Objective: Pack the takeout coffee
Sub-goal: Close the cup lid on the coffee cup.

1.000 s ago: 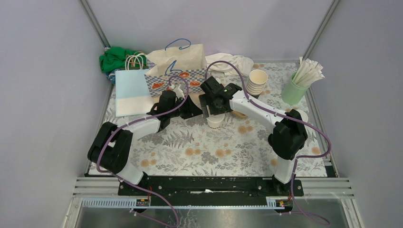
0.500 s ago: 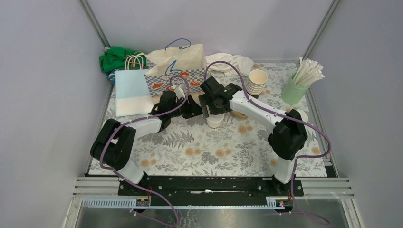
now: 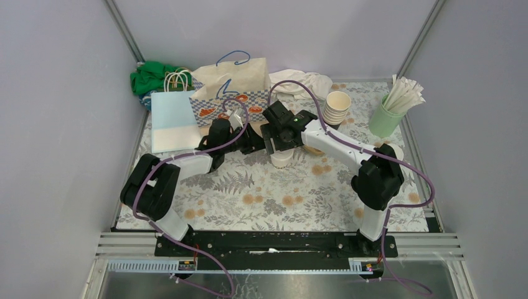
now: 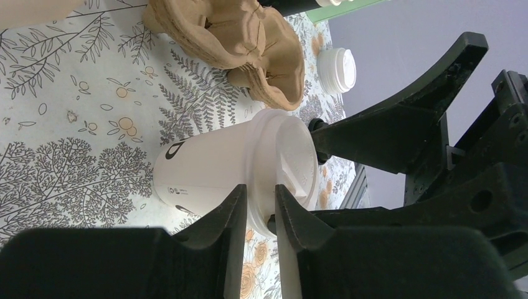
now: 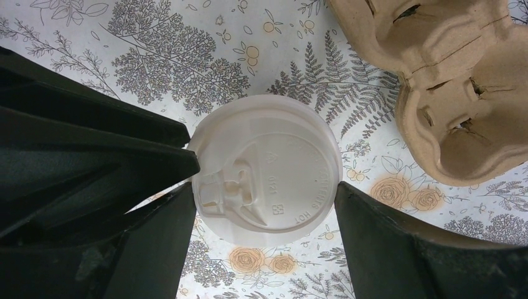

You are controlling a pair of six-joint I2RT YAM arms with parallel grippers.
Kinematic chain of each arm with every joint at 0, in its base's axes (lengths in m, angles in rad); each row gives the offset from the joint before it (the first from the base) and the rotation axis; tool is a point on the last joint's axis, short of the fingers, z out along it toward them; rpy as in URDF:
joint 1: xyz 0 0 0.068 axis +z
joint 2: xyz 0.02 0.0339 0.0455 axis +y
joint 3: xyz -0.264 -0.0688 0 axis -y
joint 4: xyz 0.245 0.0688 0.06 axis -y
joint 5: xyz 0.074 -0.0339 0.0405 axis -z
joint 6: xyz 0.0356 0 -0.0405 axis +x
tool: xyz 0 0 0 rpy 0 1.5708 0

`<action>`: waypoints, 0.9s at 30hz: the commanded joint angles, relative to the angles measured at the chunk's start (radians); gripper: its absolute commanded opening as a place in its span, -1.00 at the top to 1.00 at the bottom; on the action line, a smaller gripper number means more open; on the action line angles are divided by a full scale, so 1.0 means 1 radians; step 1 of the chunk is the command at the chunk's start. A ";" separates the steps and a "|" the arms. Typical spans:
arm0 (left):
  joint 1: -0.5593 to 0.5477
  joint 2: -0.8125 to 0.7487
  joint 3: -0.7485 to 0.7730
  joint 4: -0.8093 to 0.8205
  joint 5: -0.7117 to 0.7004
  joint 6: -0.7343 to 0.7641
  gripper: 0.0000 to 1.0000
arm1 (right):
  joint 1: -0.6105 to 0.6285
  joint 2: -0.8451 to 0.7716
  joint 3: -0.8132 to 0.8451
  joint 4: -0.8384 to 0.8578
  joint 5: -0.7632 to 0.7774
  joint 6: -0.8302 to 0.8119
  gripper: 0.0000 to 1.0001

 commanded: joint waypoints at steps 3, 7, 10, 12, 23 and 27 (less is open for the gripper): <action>-0.002 0.039 0.013 -0.018 -0.013 0.031 0.52 | 0.009 -0.006 -0.041 0.024 -0.059 0.003 -0.70; -0.002 0.038 0.010 -0.065 -0.047 0.056 0.57 | 0.009 -0.004 -0.052 0.030 -0.059 0.004 -0.70; -0.002 0.030 -0.010 -0.025 -0.035 0.043 0.52 | 0.008 -0.006 -0.060 0.035 -0.058 0.005 -0.70; -0.002 0.021 -0.035 0.048 0.000 0.018 0.35 | 0.008 -0.006 -0.063 0.037 -0.060 0.005 -0.70; 0.023 -0.056 -0.114 0.223 0.015 -0.072 0.34 | 0.007 -0.016 -0.072 0.045 -0.062 0.003 -0.69; 0.041 -0.052 -0.173 0.403 0.056 -0.152 0.25 | 0.007 -0.014 -0.074 0.042 -0.063 0.002 -0.69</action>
